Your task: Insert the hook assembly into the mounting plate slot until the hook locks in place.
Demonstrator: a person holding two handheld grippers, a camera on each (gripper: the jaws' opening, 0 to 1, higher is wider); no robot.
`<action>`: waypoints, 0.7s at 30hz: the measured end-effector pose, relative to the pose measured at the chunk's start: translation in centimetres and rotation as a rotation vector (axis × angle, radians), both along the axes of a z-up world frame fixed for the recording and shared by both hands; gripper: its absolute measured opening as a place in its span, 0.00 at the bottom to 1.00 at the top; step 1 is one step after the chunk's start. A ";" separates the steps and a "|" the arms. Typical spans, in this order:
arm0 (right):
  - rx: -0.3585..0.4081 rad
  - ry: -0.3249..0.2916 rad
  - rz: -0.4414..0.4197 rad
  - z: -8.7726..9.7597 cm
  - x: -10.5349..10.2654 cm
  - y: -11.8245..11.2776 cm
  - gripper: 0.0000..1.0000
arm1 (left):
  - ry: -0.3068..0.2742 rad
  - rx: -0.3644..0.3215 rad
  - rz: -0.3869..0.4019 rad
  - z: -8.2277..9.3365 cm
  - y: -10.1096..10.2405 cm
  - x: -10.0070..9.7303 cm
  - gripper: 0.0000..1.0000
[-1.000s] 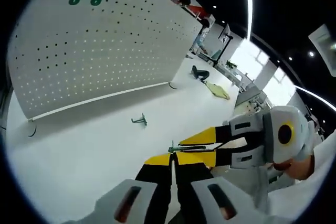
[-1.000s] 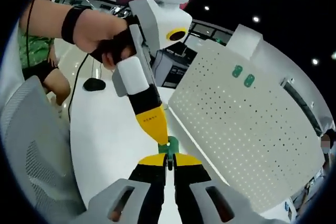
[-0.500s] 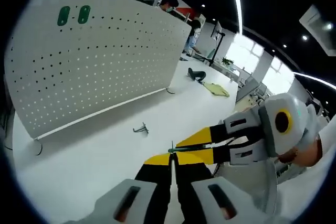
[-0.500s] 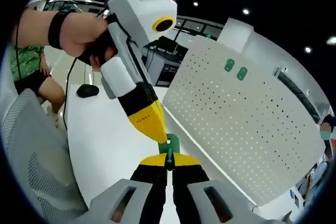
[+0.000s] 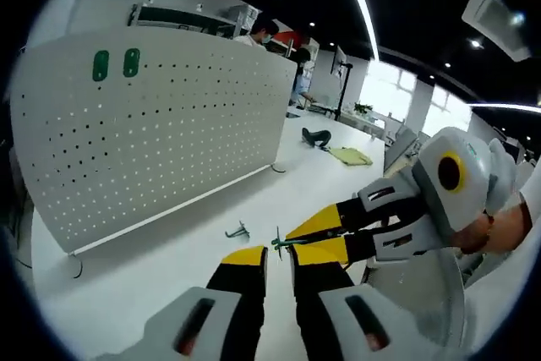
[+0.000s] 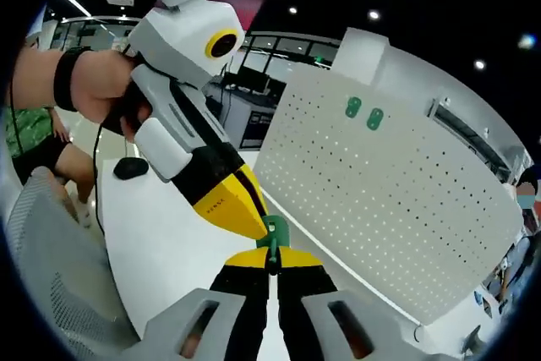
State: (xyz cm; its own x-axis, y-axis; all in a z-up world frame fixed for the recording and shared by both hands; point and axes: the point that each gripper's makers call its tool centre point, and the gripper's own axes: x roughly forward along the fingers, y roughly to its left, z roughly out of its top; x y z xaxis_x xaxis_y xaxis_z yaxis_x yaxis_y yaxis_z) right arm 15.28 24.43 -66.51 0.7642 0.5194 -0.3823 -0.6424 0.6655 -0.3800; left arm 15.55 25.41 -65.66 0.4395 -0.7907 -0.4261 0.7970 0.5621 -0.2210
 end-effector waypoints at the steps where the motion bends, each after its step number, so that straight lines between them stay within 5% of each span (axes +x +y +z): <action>1: 0.000 -0.010 -0.005 0.1 0.1 0.0 0.01 | 0.002 -0.007 0.004 0.1 0.1 0.0 0.13; 21: 0.210 -0.030 -0.160 3.8 3.4 -0.9 0.01 | -0.165 -0.125 0.096 3.0 3.2 0.0 0.24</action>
